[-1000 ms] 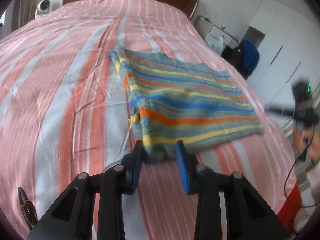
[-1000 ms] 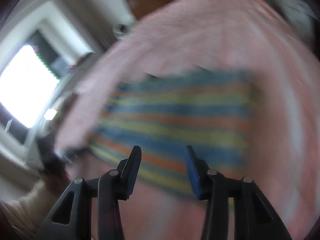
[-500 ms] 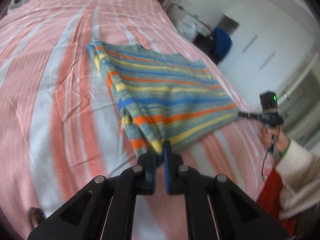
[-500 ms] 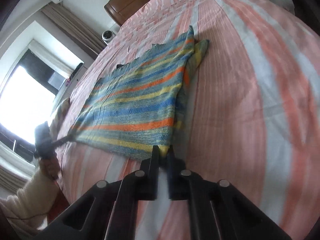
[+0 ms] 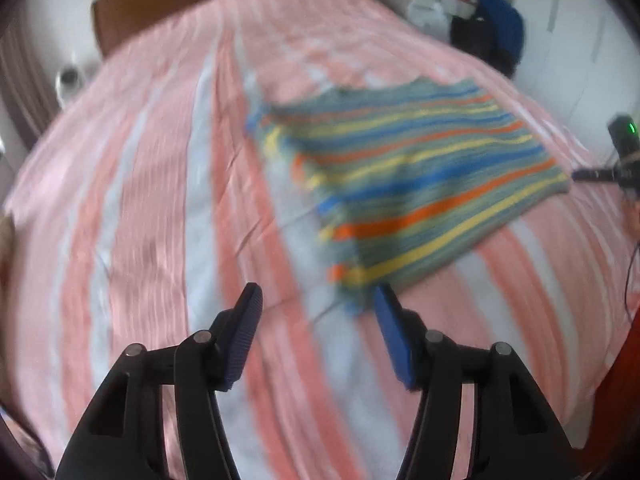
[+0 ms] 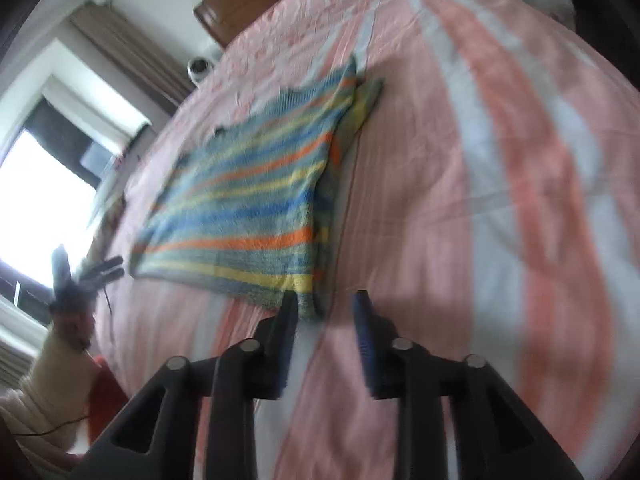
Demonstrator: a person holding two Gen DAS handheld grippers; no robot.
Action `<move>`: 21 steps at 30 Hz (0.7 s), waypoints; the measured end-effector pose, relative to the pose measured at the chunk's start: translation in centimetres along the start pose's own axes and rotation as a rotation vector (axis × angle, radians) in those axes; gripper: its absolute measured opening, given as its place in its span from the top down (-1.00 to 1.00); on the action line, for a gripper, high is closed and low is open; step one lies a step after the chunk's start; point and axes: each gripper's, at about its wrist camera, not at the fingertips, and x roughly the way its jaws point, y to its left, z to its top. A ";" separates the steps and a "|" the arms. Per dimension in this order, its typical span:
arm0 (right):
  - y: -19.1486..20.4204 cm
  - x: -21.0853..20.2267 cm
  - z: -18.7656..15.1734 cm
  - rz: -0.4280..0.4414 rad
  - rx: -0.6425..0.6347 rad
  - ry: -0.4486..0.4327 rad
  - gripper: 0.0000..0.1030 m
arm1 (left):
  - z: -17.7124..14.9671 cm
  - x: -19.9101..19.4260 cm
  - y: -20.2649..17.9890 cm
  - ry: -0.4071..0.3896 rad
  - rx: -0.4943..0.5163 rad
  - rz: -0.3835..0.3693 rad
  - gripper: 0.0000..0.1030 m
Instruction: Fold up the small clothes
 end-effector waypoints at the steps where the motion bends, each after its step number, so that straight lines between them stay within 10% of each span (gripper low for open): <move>1: -0.4 -0.8 0.3 0.005 0.008 -0.020 0.21 | 0.7 -0.5 -2.0 -0.026 0.028 -0.011 -0.18; 12: -3.3 -0.5 6.3 0.096 0.083 -0.055 0.20 | 9.0 10.2 -26.2 -0.085 0.275 -0.235 -0.21; 17: -4.4 2.5 10.2 0.183 0.129 0.005 0.19 | 9.6 13.6 -30.3 -0.070 0.370 -0.187 -0.39; 21: -5.3 6.9 13.8 0.235 0.191 0.049 0.19 | 9.9 13.7 -29.4 -0.076 0.317 -0.138 0.70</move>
